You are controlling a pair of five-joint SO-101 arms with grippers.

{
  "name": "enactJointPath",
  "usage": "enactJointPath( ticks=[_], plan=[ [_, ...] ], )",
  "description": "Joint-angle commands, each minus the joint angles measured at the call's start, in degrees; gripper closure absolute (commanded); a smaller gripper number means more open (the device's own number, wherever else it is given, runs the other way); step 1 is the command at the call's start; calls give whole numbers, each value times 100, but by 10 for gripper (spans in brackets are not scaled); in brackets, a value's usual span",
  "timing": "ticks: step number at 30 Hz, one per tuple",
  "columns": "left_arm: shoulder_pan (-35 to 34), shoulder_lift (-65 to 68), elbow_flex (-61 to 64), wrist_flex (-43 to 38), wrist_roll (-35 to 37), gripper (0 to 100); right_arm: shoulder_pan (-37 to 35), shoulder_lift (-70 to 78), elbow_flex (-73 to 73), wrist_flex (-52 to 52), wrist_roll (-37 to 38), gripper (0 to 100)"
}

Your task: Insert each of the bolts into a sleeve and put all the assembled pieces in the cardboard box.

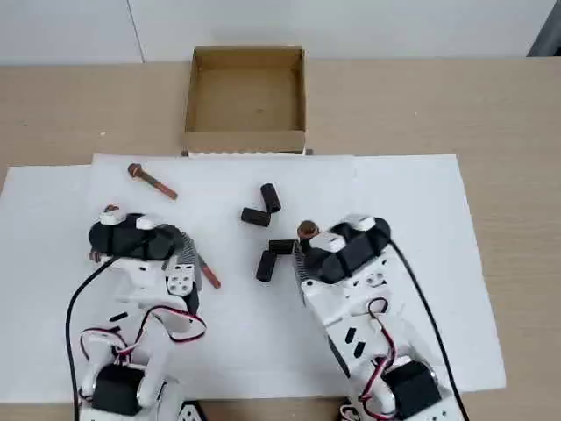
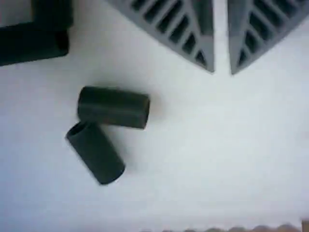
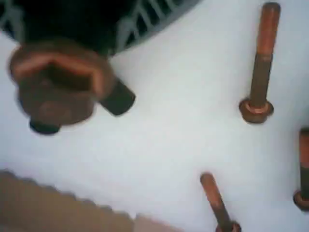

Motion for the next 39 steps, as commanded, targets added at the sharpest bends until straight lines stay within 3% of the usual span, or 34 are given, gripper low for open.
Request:
enactJointPath(
  ticks=[1, 11, 27, 39],
  plan=[
    [-132, -53, 242, 0, -62, 995, 75, 426, -923, -163, -193, 996],
    [-642, -53, 541, 0, -79, 995, 75, 4040, -3464, -673, -378, 996],
    [-738, -53, 910, -18, -79, 995, 1156, 9947, -7877, -2545, -246, 995],
    [-738, -53, 910, -18, -79, 995, 1033, 13622, -11305, -2615, 26, 995]
  ],
)
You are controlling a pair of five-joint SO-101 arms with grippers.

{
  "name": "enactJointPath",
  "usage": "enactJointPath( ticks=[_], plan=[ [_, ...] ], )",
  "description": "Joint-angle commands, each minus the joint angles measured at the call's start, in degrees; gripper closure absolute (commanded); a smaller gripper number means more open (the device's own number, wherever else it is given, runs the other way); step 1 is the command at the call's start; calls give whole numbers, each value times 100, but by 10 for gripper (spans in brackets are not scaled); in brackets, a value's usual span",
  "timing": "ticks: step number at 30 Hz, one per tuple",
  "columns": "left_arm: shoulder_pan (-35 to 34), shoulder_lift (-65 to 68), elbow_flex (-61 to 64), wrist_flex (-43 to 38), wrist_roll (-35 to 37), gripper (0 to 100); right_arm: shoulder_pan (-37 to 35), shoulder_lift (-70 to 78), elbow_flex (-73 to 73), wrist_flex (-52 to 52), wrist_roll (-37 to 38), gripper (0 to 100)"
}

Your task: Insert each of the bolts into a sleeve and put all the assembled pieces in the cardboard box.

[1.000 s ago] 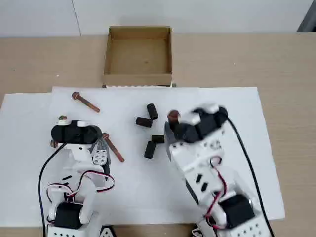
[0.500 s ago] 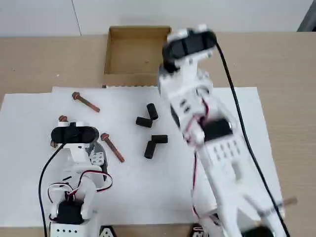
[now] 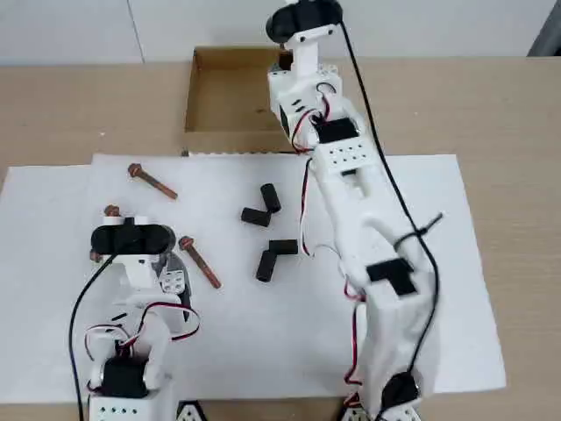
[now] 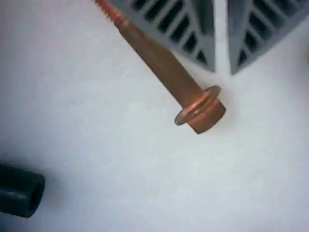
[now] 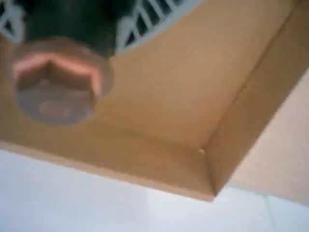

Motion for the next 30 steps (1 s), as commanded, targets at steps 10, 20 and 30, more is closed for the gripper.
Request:
enactJointPath(
  ticks=[10, 20, 30],
  plan=[
    [-26, -53, -22, -18, -44, 995, -338, 1473, -1231, 198, 668, 994],
    [-26, -53, -22, -18, -44, 995, -338, 1640, -1248, 752, 659, 846],
    [-26, -53, -22, -18, -44, 995, -338, 1015, -1266, 769, 686, 930]
  ],
)
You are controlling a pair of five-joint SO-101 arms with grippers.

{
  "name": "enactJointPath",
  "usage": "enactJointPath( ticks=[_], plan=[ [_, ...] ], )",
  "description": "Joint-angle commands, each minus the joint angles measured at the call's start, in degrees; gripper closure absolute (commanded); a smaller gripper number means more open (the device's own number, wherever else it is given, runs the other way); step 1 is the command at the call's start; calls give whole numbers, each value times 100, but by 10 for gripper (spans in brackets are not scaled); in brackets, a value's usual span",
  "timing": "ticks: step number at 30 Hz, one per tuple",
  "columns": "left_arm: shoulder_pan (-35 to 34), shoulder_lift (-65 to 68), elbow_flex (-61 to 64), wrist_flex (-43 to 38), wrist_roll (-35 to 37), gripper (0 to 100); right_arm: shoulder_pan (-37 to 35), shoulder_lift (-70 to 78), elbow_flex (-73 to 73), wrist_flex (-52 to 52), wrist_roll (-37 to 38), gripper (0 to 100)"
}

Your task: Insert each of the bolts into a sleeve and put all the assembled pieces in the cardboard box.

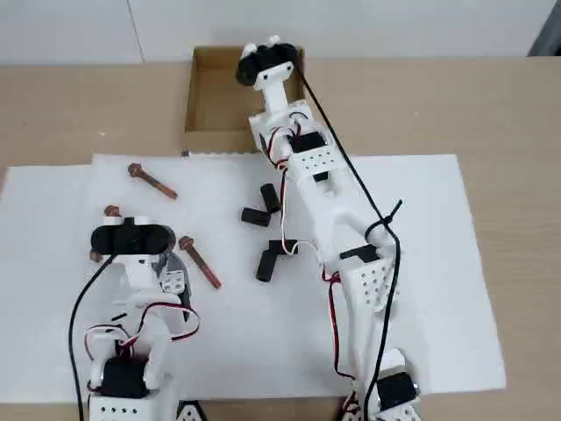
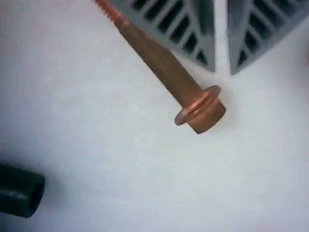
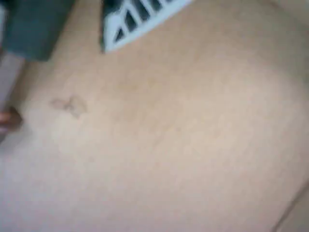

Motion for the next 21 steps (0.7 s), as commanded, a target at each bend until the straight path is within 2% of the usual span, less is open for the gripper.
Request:
enactJointPath(
  ticks=[1, 7, 21],
  plan=[
    [-26, -53, -22, -18, -44, 995, -13, -831, -281, 145, 79, 946],
    [-26, -53, -22, -18, -44, 995, -31, -1543, -281, 1385, 624, 994],
    [-26, -53, -22, -18, -44, 995, -303, -2466, -281, 4321, 642, 991]
  ],
)
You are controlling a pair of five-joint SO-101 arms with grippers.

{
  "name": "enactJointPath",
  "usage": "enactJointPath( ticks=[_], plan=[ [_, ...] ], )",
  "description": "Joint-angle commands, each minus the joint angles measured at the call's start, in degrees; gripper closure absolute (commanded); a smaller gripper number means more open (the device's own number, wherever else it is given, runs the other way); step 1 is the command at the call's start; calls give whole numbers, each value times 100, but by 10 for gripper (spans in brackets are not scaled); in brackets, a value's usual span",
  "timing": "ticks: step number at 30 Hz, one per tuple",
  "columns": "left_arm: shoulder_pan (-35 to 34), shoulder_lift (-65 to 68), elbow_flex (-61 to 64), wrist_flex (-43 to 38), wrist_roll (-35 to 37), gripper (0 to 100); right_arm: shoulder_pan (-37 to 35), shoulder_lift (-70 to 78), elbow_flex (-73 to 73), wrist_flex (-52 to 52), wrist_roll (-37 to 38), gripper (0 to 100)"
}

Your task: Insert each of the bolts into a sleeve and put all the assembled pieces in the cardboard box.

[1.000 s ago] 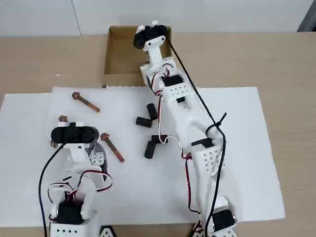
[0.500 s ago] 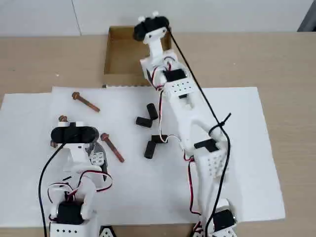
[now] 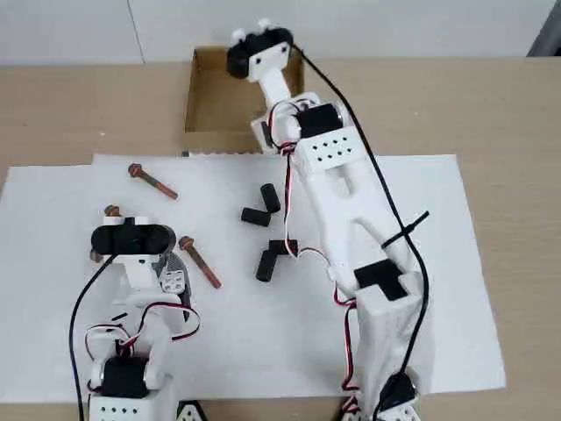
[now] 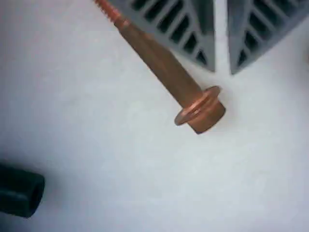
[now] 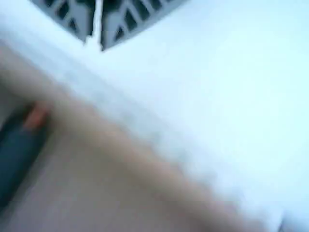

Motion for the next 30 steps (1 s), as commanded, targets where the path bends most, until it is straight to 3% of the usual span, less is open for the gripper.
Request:
enactJointPath(
  ticks=[1, 7, 13, 18, 24, 30],
  plan=[
    [-26, -53, -22, -18, -44, 995, -180, -462, -281, 787, 88, 991],
    [-26, -53, -22, -18, -44, 995, -497, -435, -273, 1824, 167, 991],
    [-26, -53, -22, -18, -44, 995, -602, -426, -255, 2563, 1477, 991],
    [-26, -53, -22, -18, -44, 995, -593, -312, -237, 2633, 2119, 983],
    [-26, -53, -22, -18, -35, 995, -655, -13, -237, 2633, 2681, 860],
    [-26, -53, -22, -18, -35, 995, -831, 224, -237, 2607, 2980, 850]
  ],
)
